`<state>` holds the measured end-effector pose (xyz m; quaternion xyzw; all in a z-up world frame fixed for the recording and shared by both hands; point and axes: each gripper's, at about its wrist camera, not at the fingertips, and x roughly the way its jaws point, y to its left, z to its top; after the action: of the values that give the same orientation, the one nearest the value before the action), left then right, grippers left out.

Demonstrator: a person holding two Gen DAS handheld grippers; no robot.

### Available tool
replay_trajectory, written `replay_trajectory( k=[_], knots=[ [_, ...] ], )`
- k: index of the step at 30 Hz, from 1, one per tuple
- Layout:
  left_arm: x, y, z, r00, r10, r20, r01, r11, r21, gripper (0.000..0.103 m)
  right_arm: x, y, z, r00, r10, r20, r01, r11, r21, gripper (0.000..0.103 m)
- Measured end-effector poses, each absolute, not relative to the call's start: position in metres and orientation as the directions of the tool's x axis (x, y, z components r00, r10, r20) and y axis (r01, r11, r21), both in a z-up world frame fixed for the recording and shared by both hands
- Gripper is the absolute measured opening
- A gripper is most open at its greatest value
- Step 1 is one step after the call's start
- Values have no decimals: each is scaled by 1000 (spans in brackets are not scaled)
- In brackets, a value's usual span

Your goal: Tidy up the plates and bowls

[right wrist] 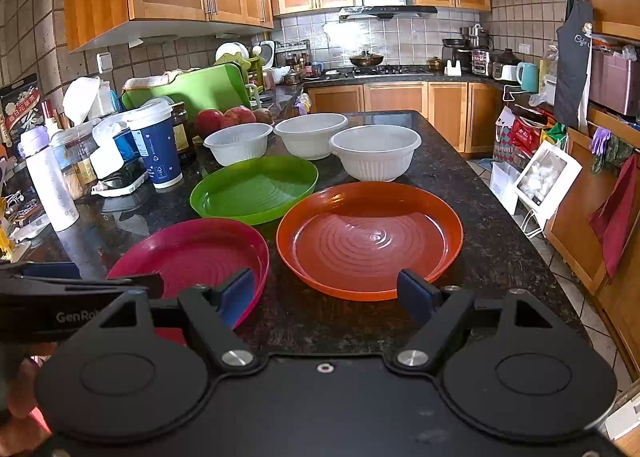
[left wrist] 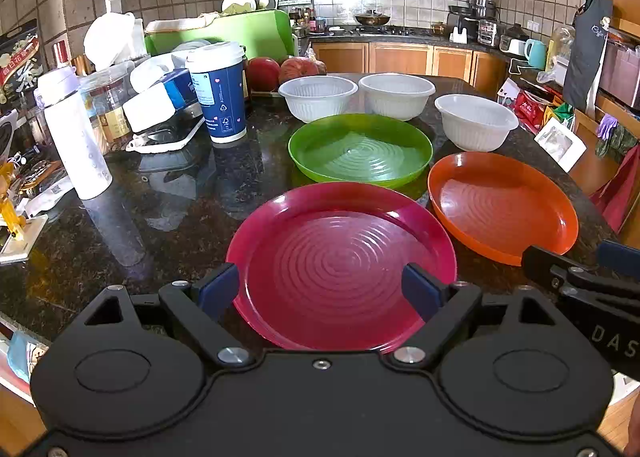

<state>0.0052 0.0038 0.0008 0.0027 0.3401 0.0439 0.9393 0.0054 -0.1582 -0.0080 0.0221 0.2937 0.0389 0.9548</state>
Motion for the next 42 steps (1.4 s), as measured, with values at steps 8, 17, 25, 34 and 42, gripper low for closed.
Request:
replay_trajectory(
  k=[8,17,25,34,42],
  knots=[
    [5,3,1,766,87,-637,-83,996,36,88,6,-158,-8,825,88,-558,-63,996,64,83],
    [6,2,0,763,88,-640,-86,996,35,88,7,-158,-8,824,93,-559,-71,996,61,83],
    [9,1,-1,760,90,-643,-87,996,37,88,7,-159,-8,824,96,-559,-74,995,61,83],
    [11,1,-1,758,93,-646,-91,995,37,88,11,-159,-9,821,103,-561,-83,995,60,83],
    [13,1,-2,755,105,-647,-102,994,43,88,12,-161,-10,820,113,-562,-94,994,63,83]
  ],
)
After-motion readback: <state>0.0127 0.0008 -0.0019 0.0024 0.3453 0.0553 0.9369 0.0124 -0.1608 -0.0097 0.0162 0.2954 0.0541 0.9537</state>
